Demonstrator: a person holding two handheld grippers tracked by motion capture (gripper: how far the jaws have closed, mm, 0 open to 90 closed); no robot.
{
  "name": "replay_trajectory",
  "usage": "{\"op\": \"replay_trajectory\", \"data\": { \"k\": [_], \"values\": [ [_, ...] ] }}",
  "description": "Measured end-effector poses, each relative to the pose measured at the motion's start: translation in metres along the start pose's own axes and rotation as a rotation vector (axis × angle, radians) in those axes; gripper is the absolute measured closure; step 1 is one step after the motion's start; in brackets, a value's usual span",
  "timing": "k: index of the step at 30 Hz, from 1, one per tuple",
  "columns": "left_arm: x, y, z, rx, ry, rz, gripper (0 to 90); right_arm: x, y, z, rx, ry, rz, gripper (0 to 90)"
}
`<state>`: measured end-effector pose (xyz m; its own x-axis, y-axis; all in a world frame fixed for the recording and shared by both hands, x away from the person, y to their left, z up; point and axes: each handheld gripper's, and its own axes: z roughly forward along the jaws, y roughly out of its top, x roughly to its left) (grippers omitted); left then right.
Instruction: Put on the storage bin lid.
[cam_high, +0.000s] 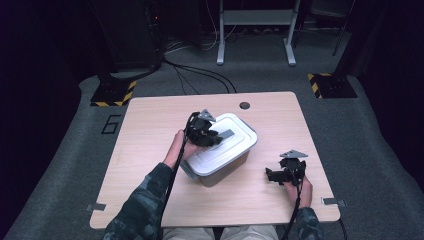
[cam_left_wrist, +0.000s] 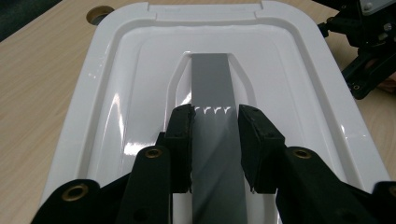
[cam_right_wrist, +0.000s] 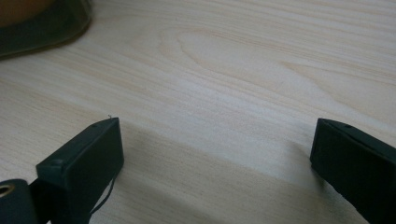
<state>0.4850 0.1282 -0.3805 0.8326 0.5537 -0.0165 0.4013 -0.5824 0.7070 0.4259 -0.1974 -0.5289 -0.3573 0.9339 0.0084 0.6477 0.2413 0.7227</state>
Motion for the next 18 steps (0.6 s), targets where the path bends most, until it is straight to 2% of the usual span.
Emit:
{"op": "replay_trajectory", "data": {
  "k": [8, 18],
  "values": [
    [-0.0026, 0.0014, 0.0026, 0.0, 0.008, -0.021, 65.9, 0.0, 0.0, 0.0, 0.001, -0.001, 0.001, 2.0],
    [-0.01, 0.0005, 0.0031, -0.005, 0.042, -0.043, 65.6, 0.0, 0.0, 0.0, 0.0, 0.0, 0.0, 2.0]
  ]
}}
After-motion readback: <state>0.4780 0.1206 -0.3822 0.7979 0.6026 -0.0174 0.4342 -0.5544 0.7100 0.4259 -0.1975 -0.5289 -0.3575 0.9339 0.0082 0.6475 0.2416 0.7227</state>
